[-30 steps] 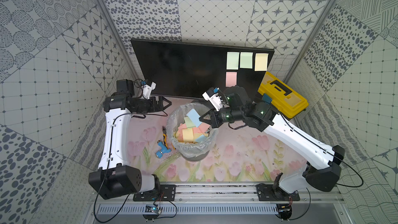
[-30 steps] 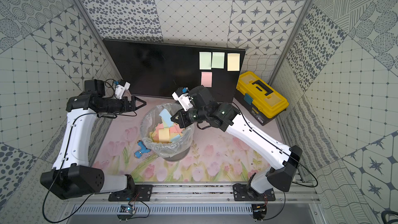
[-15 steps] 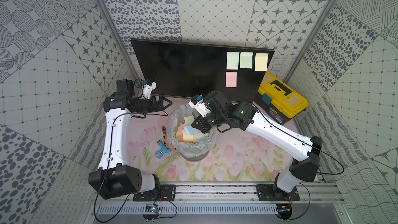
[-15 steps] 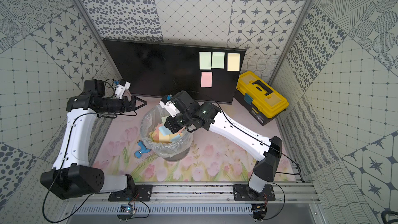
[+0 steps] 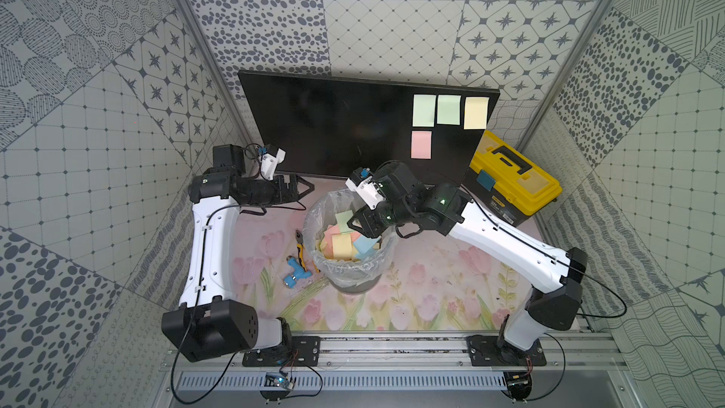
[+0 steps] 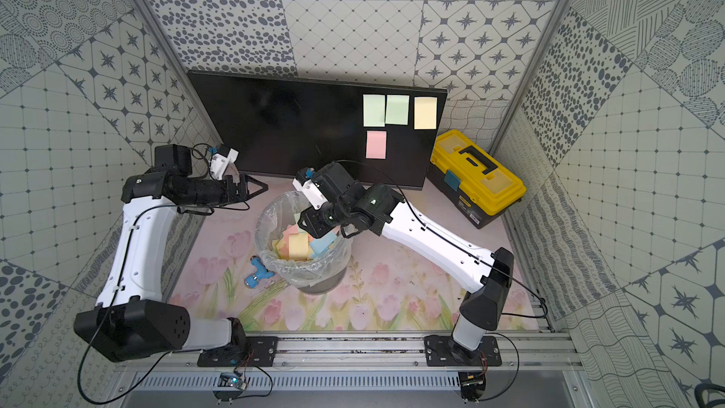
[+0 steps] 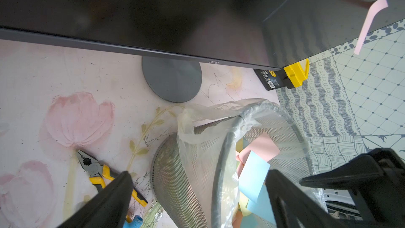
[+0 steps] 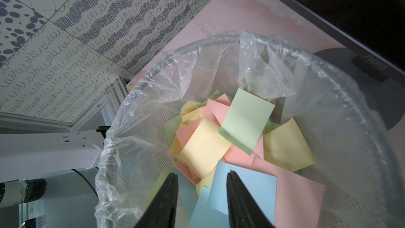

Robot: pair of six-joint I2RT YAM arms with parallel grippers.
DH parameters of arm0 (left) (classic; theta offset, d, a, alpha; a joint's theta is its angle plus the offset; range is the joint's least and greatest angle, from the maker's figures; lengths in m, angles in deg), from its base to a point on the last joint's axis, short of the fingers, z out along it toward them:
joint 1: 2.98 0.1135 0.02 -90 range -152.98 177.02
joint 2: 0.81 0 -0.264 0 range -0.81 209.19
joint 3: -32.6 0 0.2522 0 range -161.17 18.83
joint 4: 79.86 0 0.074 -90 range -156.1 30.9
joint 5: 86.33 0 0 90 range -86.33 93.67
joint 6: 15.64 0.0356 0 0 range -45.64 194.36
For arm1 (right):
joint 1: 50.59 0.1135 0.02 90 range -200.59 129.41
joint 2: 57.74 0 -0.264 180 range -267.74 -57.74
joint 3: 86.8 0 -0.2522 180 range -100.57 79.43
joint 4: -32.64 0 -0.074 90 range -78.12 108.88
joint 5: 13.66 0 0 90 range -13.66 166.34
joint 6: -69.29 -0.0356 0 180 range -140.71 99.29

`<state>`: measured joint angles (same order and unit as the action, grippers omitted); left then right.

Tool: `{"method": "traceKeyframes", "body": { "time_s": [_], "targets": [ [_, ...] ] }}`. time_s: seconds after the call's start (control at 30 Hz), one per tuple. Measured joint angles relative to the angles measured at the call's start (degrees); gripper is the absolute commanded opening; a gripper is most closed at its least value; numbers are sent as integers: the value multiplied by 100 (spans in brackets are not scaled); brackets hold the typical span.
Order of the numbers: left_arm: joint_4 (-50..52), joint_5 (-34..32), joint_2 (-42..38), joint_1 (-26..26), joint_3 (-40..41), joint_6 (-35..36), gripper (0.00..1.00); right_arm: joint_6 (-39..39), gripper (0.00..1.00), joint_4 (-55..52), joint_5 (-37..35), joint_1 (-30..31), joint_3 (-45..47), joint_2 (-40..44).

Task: Remove the sticky note from the monitor
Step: Place the sticky note in the trash bin, then tear off the sticky note from the monitor.

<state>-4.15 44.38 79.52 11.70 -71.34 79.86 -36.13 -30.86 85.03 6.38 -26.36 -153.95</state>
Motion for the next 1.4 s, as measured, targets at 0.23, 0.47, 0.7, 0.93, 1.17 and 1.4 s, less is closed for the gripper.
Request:
{"method": "traceKeyframes", "body": {
  "time_s": [0.23, 0.47, 0.7, 0.93, 1.17, 1.4],
  "targets": [
    [-2, 94, 37, 0, 0, -44, 99, -511, 44, 560, -76, -636, 140, 476],
    [-4, 243, 133, 0, 0, -98, 99, -1891, 45, 2264, 15, -1919, 2081, 2312],
    [-7, 286, 195, 0, 0, -101, 99, -3071, 45, 3165, 7, -2559, 3213, 3025],
    [-83, 299, 243, 0, 0, -101, 99, -3696, 45, 3532, 111, -2986, 3565, 2938],
    [-136, 302, 284, 0, 0, -103, 99, -3941, 41, 3755, 382, -3353, 3545, 2586],
    [-144, 299, 286, 0, 0, -103, 99, -3974, 33, 3993, 664, -3427, 3508, 2299]
  ]
}}
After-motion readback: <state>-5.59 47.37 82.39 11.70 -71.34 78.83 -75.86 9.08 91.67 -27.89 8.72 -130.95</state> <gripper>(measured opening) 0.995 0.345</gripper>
